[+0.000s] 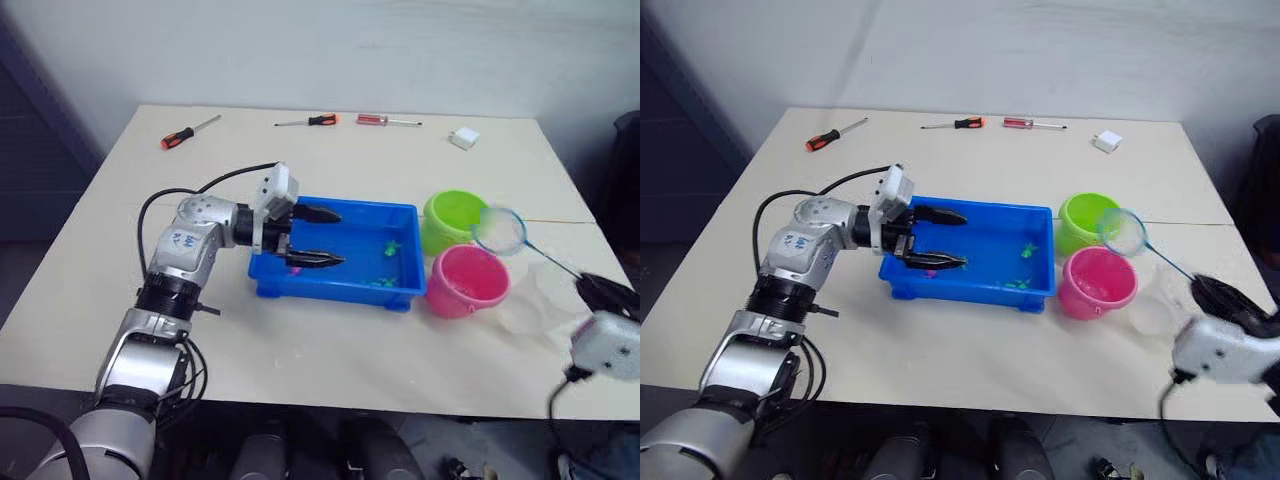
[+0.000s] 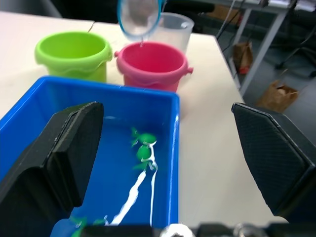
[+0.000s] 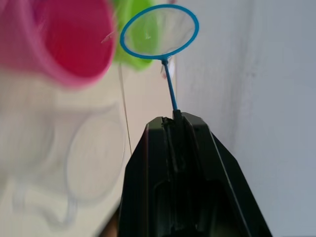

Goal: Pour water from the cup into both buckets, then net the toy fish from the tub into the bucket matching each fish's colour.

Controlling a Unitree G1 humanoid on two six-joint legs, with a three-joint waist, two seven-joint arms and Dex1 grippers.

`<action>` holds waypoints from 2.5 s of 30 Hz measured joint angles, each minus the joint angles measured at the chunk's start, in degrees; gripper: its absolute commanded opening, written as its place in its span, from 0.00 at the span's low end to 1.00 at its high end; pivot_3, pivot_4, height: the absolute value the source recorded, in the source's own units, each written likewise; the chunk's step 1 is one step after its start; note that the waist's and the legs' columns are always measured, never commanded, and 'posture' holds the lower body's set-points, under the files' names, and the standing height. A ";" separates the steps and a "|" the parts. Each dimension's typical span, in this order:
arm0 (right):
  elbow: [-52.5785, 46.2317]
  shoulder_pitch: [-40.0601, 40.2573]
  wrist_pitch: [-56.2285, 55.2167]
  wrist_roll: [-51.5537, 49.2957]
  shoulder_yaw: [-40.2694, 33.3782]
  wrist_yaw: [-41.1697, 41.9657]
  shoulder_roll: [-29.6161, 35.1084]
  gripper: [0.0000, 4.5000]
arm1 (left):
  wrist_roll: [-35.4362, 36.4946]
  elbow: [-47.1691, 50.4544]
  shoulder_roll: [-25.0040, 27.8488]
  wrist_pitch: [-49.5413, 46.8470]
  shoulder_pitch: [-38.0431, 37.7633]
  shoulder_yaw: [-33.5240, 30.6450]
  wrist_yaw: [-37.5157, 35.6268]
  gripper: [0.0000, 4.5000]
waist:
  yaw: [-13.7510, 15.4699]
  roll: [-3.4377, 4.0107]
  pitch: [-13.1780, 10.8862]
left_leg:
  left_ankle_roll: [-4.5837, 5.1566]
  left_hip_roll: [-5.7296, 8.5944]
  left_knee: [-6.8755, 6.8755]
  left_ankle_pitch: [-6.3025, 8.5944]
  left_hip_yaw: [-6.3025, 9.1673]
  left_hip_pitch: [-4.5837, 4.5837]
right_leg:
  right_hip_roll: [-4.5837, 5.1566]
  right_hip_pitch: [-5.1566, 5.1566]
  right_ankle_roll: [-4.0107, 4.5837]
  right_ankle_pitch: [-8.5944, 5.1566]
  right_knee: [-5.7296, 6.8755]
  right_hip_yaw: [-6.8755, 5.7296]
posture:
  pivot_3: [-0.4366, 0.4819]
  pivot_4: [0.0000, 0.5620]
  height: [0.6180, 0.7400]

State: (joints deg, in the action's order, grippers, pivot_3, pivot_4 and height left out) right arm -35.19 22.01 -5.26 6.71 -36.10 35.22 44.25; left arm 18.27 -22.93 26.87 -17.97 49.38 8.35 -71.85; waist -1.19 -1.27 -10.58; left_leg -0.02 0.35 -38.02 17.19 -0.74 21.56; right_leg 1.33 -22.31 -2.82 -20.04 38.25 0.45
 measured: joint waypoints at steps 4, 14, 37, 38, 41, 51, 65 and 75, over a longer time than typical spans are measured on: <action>-1.22 -12.53 12.10 -8.39 14.02 3.42 0.16 0.00 | -1.30 0.42 4.71 0.08 -2.79 -1.29 1.04 1.00 | -0.56 -0.01 -0.01 | -0.04 -0.03 0.03 -0.01 0.03 -0.03 | 0.01 -0.11 0.11 -0.06 0.19 -0.01 | 0.48 0.27 1.00; 15.40 -41.14 19.36 -3.47 45.06 7.51 -5.06 0.00 | -2.13 14.62 15.91 -6.19 -15.97 -6.89 5.93 1.00 | 0.52 -0.02 -0.01 | 0.14 0.01 -0.05 0.13 0.14 0.14 | 0.13 -0.24 0.26 -0.15 0.20 -0.09 | 0.48 0.27 1.00; 35.64 -52.45 11.59 0.94 55.53 13.14 -13.56 0.00 | 1.85 29.27 20.55 -14.21 -26.72 -14.75 13.59 1.00 | -0.46 -0.02 -0.01 | 0.21 -0.02 0.03 0.19 0.19 0.19 | 0.11 -0.33 0.27 -0.15 0.36 -0.16 | 0.48 0.27 1.00; 33.55 -51.82 15.74 -2.27 54.39 14.04 -14.76 0.00 | 1.85 29.24 20.51 -14.11 -26.91 -14.75 13.67 1.00 | -0.44 -0.02 -0.01 | 0.21 -0.02 0.03 0.19 0.19 0.19 | 0.11 -0.33 0.27 -0.15 0.39 -0.16 | 0.48 0.27 1.00; 29.99 -50.30 23.24 -7.34 51.60 14.76 -15.72 0.00 | 1.85 28.72 20.29 -13.76 -26.53 -14.49 13.62 1.00 | -0.38 -0.02 -0.01 | 0.21 -0.02 0.02 0.19 0.20 0.19 | 0.12 -0.32 0.27 -0.15 0.36 -0.16 | 0.48 0.27 1.00; 16.62 -42.37 42.92 -18.40 37.57 11.68 -14.16 0.00 | 6.55 22.89 14.00 -15.05 -16.62 -13.43 11.56 1.00 | 0.47 -0.02 -0.01 | 0.20 -0.01 -0.07 0.18 0.37 0.55 | 0.12 -0.51 0.26 -0.15 0.40 -0.32 | 0.48 0.27 1.00; -15.65 -14.87 61.77 -35.20 -3.15 5.06 -14.07 0.00 | 7.98 15.07 1.24 -13.02 -3.34 -2.27 2.62 1.00 | 1.29 0.00 0.00 | 0.17 0.01 -0.05 0.17 0.33 0.56 | 0.07 -0.44 0.22 -0.12 0.33 -0.25 | 0.48 0.27 1.00; -18.34 12.49 36.42 -17.08 -15.67 6.45 -9.87 0.00 | 5.16 3.50 -3.59 -5.41 2.29 1.65 -3.39 1.00 | 1.07 0.04 0.03 | 0.17 0.03 -0.02 0.16 0.22 0.40 | -0.03 -0.37 0.19 -0.14 0.14 -0.10 | 0.48 0.27 1.00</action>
State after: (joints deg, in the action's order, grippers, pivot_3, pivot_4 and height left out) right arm -53.54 34.50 31.16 -10.37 -51.77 41.67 34.38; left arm 23.43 -19.43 23.28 -23.39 51.67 10.00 -75.24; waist -0.12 -1.23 -10.55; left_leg 0.15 0.38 -38.04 17.35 -0.52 21.97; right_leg 1.30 -22.68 -2.63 -20.18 38.40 0.35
